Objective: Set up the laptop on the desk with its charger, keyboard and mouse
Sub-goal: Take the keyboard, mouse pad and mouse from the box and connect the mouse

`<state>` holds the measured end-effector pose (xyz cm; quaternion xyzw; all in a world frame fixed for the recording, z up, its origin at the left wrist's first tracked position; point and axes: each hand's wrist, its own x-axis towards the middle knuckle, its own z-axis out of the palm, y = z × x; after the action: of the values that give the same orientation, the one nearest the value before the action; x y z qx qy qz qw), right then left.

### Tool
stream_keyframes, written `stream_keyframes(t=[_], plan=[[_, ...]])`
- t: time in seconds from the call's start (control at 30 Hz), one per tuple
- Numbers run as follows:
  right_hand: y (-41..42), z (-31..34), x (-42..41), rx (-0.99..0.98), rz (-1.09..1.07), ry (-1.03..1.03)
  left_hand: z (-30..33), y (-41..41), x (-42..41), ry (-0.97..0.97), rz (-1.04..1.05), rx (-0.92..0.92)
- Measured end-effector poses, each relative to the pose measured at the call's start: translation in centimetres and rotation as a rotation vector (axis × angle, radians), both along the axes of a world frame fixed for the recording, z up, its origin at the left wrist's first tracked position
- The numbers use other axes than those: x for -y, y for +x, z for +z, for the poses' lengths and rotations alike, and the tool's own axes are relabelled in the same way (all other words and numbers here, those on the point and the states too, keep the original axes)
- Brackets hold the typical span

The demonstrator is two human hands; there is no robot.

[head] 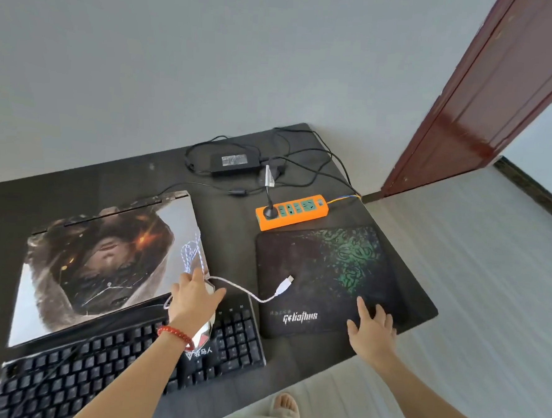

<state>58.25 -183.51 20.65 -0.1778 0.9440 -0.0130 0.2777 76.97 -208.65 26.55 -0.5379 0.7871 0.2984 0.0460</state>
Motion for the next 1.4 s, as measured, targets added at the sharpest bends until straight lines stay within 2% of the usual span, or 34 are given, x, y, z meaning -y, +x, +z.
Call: stream_keyframes(t=[0.13, 0.27, 0.4, 0.53, 0.57, 0.63, 0.7, 0.73, 0.8, 0.87, 0.93, 1.07, 1.2, 1.27, 1.3, 1.4], plan=[[-0.5, -0.4, 2.6, 0.066, -0.058, 0.000, -1.4, -0.4, -1.2, -0.041, -0.052, 0.040], [-0.9, -1.4, 3.3, 0.045, -0.053, -0.012, -2.2, -1.0, -1.8, -0.117, -0.107, 0.104], [-4.5, -1.3, 2.5, -0.019, 0.078, -0.057, -2.3, -2.0, -1.5, -0.226, -0.206, 0.125], [-5.6, -0.5, 3.7, -0.099, 0.152, 0.078, -2.3, -3.1, -1.1, -0.280, -0.264, 0.163], [-5.0, -0.3, 4.5, -0.107, 0.159, 0.060, -2.3, -3.3, -1.1, -0.273, -0.265, 0.178], [-3.9, -0.1, 6.9, -0.072, 0.161, -0.139, -2.4, -3.7, -1.1, -0.264, -0.255, 0.195], [-4.1, 0.3, 10.5, 0.067, 0.060, -0.472, -2.6, -4.1, -0.8, -0.270, -0.217, 0.188], [-4.5, 0.7, 12.5, 0.198, -0.069, -0.628, -2.7, -4.1, -0.6, -0.268, -0.189, 0.176], [-5.5, 1.8, 16.4, 0.546, -0.466, -0.914, -2.7, -4.3, -0.3, -0.267, -0.147, 0.152], [-6.9, 2.3, 19.7, 0.795, -0.732, -1.099, -3.0, -4.2, 0.0, -0.268, -0.116, 0.153], [-8.3, 2.2, 22.3, 0.854, -0.771, -1.140, -3.3, -4.0, 0.1, -0.279, -0.098, 0.163], [-10.5, 1.4, 25.6, 0.859, -0.739, -1.092, -4.0, -3.7, 0.5, -0.272, -0.053, 0.164], [-12.5, 1.2, 26.6, 0.944, -0.704, -1.170, -4.4, -3.6, 0.9, -0.263, -0.035, 0.136], [-13.0, 1.3, 26.3, 0.914, -0.676, -1.143, -4.4, -3.6, 1.0, -0.267, -0.027, 0.132], [-12.9, 1.2, 25.8, 0.828, -0.625, -1.084, -4.3, -3.6, 1.0, -0.267, -0.020, 0.133], [-11.2, 0.5, 21.9, 0.363, -0.318, -0.917, -4.0, -3.4, 0.4, -0.264, -0.010, 0.131]])
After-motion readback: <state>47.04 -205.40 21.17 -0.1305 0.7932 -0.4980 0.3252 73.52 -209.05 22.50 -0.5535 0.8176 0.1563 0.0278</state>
